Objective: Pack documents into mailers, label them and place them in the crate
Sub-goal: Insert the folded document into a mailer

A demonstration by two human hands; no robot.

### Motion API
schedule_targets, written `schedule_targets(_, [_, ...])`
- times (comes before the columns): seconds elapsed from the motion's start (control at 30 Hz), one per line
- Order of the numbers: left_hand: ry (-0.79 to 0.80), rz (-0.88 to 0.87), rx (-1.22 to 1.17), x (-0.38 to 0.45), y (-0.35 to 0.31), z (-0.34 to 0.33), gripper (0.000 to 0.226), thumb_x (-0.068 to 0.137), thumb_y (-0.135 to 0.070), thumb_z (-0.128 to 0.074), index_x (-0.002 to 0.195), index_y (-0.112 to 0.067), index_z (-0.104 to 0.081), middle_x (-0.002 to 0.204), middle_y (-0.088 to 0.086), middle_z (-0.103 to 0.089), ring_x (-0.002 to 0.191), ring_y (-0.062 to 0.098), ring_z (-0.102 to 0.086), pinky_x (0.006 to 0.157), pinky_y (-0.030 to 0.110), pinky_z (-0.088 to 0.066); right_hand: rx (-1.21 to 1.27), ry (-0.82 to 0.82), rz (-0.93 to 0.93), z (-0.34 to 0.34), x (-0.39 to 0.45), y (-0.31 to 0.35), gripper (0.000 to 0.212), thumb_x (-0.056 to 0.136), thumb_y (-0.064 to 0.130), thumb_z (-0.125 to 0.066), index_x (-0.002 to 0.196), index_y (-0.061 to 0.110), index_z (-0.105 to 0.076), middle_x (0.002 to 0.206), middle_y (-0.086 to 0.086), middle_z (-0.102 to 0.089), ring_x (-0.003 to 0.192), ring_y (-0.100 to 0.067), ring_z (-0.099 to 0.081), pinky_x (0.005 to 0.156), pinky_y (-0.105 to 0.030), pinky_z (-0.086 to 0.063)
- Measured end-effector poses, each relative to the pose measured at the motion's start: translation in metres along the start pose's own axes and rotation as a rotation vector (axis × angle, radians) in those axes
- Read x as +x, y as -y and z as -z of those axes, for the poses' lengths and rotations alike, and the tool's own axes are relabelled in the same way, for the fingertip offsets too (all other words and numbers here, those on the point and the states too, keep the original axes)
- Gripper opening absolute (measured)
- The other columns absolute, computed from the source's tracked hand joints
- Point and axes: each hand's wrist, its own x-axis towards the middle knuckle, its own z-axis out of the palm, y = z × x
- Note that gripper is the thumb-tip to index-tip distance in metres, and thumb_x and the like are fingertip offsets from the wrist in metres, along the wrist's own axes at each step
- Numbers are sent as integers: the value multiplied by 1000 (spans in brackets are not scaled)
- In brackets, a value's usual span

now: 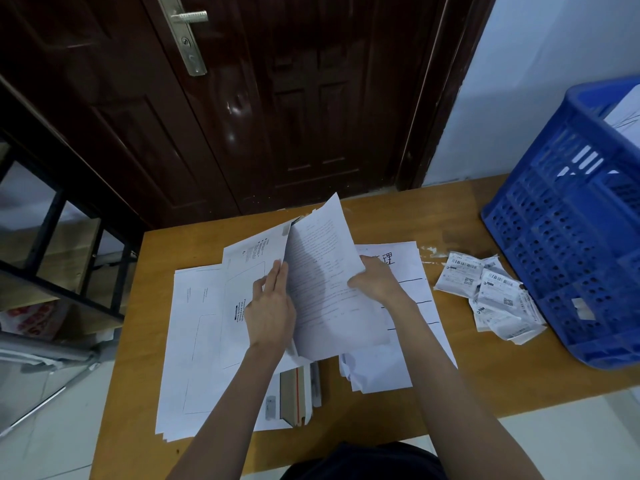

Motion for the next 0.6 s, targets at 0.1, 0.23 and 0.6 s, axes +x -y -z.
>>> schedule_targets(0.1, [-1, -5, -6, -2, -1, 0, 58, 99, -28, -40, 151, -28, -16, 156, -9, -23, 138, 18, -31, 100, 44, -45, -19, 8, -1, -2, -1, 2, 31, 86, 3, -56, 117, 4, -60, 116, -8, -63, 97, -22, -57, 71, -24, -47])
schedule_targets(0.23, [-1, -9, 4, -1, -2, 1, 58, 99, -29, -40, 151, -29, -14, 156, -9, -23, 137, 16, -31, 100, 42, -45, -9, -15, 22, -12, 0, 2, 32, 85, 2, -56, 116, 5, -60, 118, -9, -63, 99, -21, -58, 63, -18, -43])
schedule_targets(0.6, [-13, -47, -35, -1, -14, 4, 58, 99, -24, -37, 152, -27, -13, 157, -9, -19, 137, 18, -30, 94, 40, -52, 47, 21, 24, -32, -2, 10, 35, 87, 8, -62, 122, 7, -59, 121, -10, -62, 110, -23, -58, 74, -19, -41])
